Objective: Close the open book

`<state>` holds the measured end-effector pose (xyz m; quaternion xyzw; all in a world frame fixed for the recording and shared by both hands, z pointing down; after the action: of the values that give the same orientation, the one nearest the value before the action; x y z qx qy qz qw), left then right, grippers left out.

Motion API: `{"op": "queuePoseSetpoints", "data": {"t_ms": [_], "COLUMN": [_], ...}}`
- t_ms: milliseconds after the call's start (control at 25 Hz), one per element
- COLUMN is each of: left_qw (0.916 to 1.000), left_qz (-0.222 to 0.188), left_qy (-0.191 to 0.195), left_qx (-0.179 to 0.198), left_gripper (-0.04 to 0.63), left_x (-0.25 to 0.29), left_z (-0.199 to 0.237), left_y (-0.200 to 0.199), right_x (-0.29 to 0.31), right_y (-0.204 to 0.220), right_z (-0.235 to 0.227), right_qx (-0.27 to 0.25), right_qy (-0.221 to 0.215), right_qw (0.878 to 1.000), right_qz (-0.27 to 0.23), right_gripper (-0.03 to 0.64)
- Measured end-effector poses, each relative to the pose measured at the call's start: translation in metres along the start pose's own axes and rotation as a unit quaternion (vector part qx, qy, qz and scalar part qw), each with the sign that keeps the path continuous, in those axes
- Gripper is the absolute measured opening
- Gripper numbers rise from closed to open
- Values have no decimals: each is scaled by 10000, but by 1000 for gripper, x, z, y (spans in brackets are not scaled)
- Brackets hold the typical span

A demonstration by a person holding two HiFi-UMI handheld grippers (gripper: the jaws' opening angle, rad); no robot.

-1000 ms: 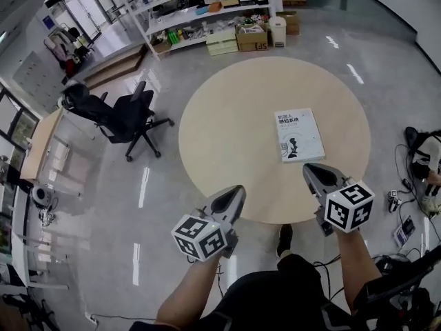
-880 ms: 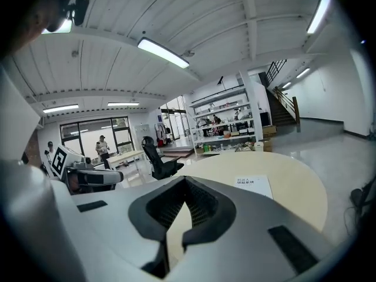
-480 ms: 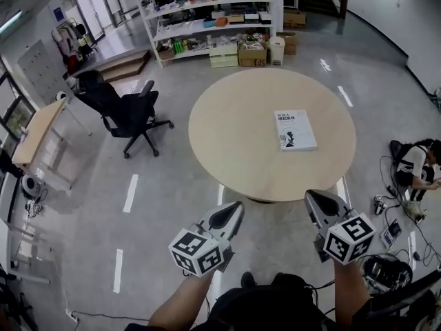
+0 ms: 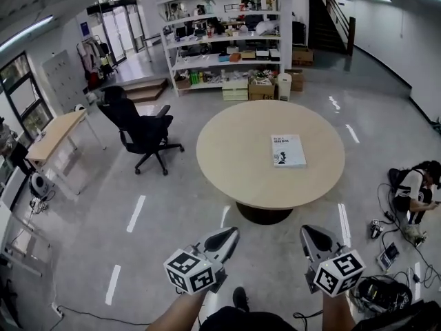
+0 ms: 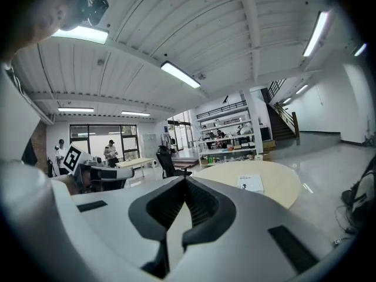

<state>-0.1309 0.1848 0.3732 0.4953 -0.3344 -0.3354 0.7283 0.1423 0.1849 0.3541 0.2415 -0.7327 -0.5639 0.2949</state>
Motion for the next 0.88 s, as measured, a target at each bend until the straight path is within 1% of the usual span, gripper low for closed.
{"op": "queuePoseSetpoints", "data": {"t_ms": [80, 160, 240, 360, 480, 680, 760, 880], "left_qw": [9999, 9999, 9998, 9999, 9998, 9995, 9990, 9987], "left_qz": [-108, -145, -95, -10, 128, 97, 76, 39], "left_qy": [-65, -60, -65, -110, -44, -24, 59, 248], "left_qx": [-67, 50, 172, 103, 119, 309, 440, 438], "left_gripper": [-14, -14, -14, -14, -14, -14, -14, -14], "left_x": [-17, -33, -50, -78, -103, -136, -147, -165], "left_z": [-22, -49, -76, -107, -133, -163, -169, -176], "left_y": [5, 10, 20, 34, 44, 46, 45, 47], "right_x": [-30, -62, -93, -129, -158, -190, -198, -207], "right_y": [11, 17, 26, 40, 44, 42, 40, 37], "right_z": [11, 24, 37, 54, 73, 101, 115, 139], "right_qx": [39, 51, 95, 240, 306, 249, 204, 128], "right_qy": [-6, -68, -135, -151, -107, -45, 26, 183], "right_qw": [10000, 9999, 9998, 9995, 9994, 9993, 9994, 9991], "right_qz": [-41, -85, -114, -131, -133, -264, -291, -354], "right_gripper": [-2, -2, -2, -2, -2, -2, -2, -2]}}
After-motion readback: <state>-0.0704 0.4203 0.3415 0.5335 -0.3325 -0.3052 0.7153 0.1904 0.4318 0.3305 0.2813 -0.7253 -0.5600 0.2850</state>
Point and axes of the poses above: the fingertips, and each gripper's own axes: x forward along the fingers, z to its left, y out of its underside, the point moved 8 cm from there along -x, backward along the fingers, and after that the axes turned 9 degrees about -y, right-handed, at the moved point
